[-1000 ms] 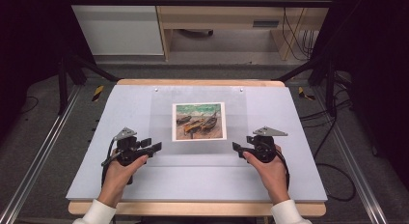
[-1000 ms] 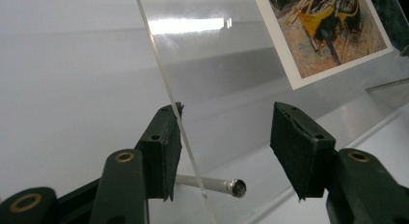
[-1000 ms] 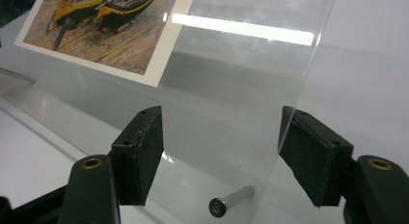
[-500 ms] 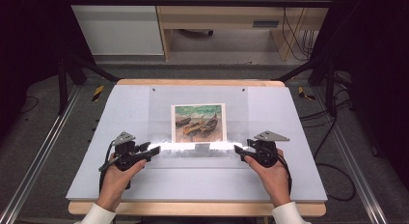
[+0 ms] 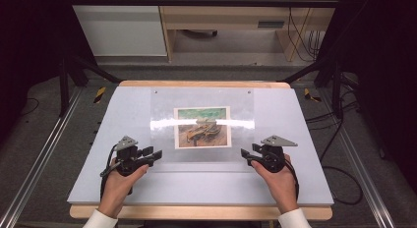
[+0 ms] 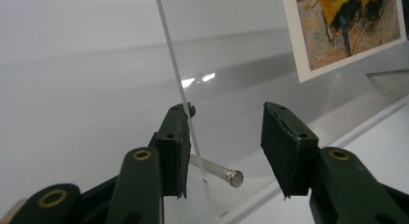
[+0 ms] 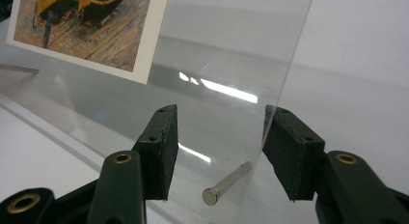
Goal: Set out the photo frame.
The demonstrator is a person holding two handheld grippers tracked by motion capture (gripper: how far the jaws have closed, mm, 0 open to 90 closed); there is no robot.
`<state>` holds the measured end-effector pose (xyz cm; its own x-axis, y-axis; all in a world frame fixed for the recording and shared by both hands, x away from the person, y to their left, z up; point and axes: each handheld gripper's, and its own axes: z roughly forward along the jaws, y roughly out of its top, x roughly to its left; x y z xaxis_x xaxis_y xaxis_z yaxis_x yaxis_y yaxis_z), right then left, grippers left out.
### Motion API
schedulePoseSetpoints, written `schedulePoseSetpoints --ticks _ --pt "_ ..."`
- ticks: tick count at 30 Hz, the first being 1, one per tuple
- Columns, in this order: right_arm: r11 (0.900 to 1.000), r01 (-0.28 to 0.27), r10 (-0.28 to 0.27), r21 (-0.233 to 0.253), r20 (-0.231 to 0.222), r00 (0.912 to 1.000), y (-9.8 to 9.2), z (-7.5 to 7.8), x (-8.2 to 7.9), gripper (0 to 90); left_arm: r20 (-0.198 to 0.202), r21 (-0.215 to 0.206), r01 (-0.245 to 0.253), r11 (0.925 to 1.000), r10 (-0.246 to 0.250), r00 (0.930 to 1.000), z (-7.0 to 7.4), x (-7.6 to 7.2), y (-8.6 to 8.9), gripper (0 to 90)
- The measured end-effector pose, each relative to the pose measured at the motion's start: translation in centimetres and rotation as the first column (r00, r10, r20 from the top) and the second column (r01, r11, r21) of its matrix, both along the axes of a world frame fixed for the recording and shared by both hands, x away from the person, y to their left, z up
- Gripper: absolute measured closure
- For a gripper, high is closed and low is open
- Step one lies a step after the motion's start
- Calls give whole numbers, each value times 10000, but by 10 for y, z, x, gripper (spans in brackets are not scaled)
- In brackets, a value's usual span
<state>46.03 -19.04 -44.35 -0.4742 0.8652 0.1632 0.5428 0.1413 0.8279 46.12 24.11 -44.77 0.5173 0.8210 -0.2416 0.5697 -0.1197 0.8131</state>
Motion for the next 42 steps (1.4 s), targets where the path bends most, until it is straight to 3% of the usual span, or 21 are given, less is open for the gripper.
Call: schedulePoseSetpoints --ticks 16,42 --pt "9998 -67 66 -172 -18 10000 -2 0 -6 521 86 442 52 9990 -56 9999 0 -7 -2 548" --pt "9995 -112 111 -291 -53 9999 -3 -2 -12 556 140 655 129 9978 -139 9998 0 -11 -1 572"
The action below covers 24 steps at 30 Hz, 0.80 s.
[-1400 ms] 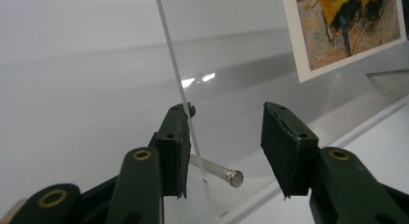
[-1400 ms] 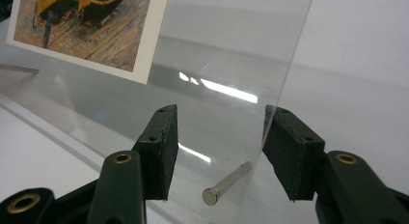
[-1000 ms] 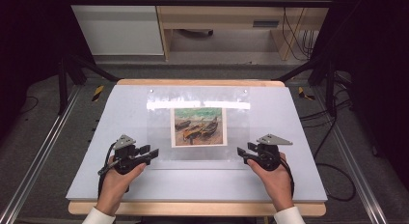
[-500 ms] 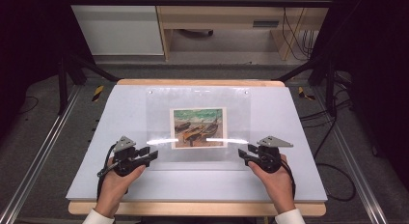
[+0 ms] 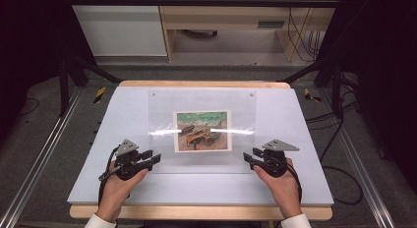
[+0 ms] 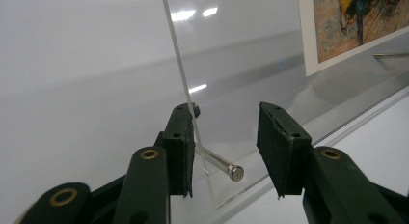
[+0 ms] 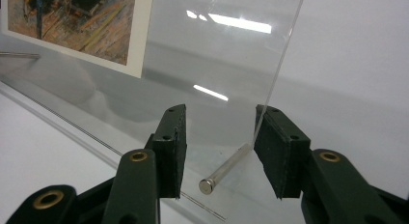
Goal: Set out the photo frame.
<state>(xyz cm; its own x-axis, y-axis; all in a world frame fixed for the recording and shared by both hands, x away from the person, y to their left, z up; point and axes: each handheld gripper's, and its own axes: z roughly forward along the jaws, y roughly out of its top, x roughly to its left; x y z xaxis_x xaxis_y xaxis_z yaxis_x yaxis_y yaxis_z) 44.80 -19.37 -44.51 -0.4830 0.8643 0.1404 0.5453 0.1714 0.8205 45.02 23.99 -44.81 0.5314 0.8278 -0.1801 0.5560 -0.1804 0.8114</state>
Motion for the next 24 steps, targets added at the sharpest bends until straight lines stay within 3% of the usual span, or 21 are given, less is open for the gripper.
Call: schedulePoseSetpoints --ticks 24 --pt "9997 -88 88 -223 -2 10000 -1 -2 -7 606 -7 270 128 9996 -128 9999 -1 -5 0 605"
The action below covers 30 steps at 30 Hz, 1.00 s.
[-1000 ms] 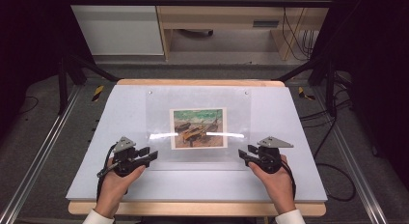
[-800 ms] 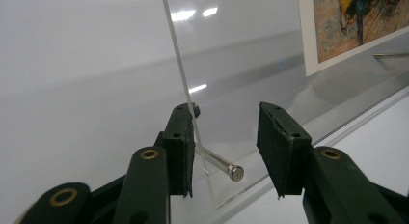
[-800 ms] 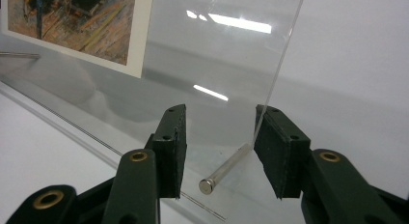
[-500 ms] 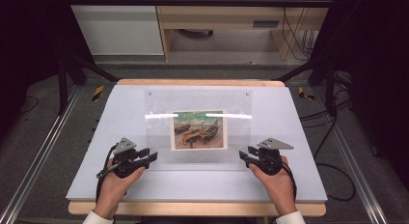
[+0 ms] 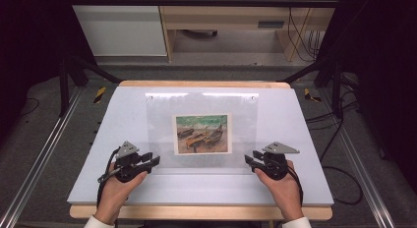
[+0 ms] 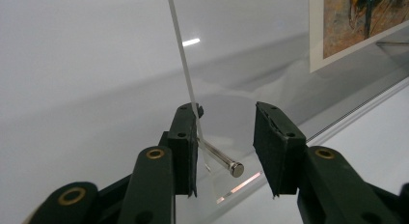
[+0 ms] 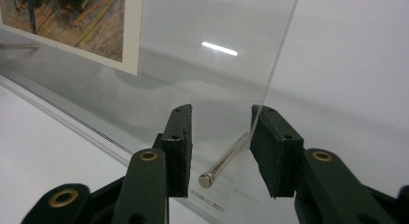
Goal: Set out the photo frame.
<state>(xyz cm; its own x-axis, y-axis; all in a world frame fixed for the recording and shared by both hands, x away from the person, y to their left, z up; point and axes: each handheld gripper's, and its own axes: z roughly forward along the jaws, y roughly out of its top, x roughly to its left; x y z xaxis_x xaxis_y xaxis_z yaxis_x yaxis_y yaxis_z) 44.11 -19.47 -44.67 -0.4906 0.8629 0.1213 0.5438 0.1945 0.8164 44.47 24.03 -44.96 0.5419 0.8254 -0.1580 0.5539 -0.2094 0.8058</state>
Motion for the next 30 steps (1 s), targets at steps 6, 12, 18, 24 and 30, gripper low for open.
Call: schedulePoseSetpoints --ticks 6,12,18,24,30 --pt "10000 30 -30 -51 -33 10000 0 -1 -2 619 -9 59 24 10000 -24 10000 0 -1 0 611" --pt "9999 -37 37 -115 -28 10000 -1 -1 -4 625 -31 133 74 9999 -74 10000 -1 -3 0 613" --pt "9999 -68 68 -153 -39 10000 -1 -2 -6 629 -81 195 139 9997 -137 9999 -1 -5 0 617" --pt "9998 -84 82 -189 -94 9999 -1 -3 -9 631 -131 301 212 9993 -208 9997 -2 -7 0 619" --pt "9996 -134 130 -265 -135 9998 -1 -4 -12 633 -207 382 293 9988 -285 9994 -3 -9 0 622"
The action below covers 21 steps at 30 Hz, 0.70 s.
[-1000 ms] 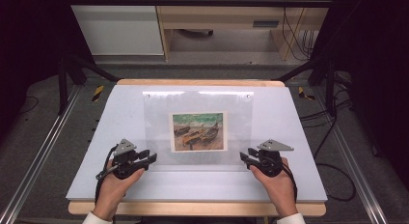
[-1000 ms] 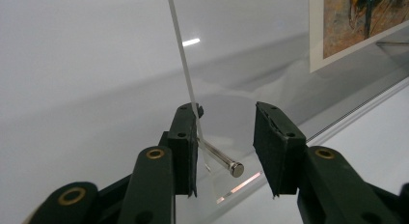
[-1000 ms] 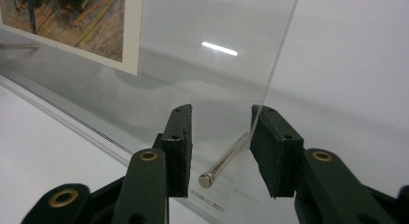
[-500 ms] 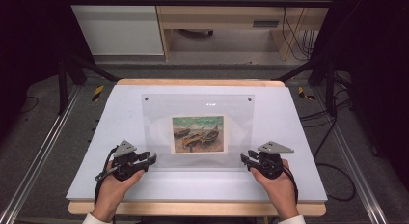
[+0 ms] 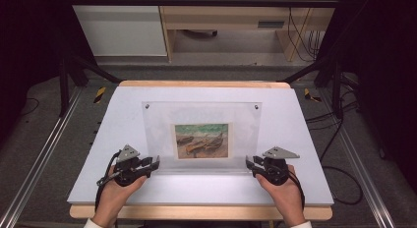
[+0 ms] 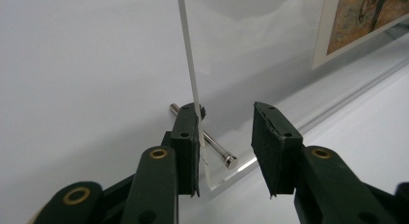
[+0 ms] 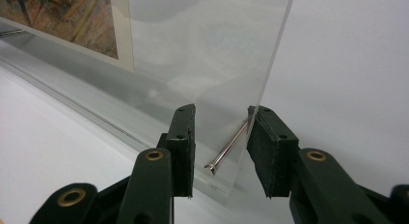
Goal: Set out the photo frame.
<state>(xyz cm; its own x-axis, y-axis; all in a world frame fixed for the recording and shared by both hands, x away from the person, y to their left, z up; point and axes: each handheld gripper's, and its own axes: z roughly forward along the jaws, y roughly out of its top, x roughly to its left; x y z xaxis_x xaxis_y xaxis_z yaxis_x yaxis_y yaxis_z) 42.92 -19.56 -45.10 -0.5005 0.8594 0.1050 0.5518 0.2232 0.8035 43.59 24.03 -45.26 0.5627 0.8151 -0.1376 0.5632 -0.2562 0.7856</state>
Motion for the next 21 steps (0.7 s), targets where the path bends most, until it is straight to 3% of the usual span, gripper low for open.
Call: schedulePoseSetpoints --ticks 21 --pt "9998 -83 81 -160 -176 9998 0 -4 -7 638 -158 259 203 9995 -199 9997 -3 -4 -1 628"
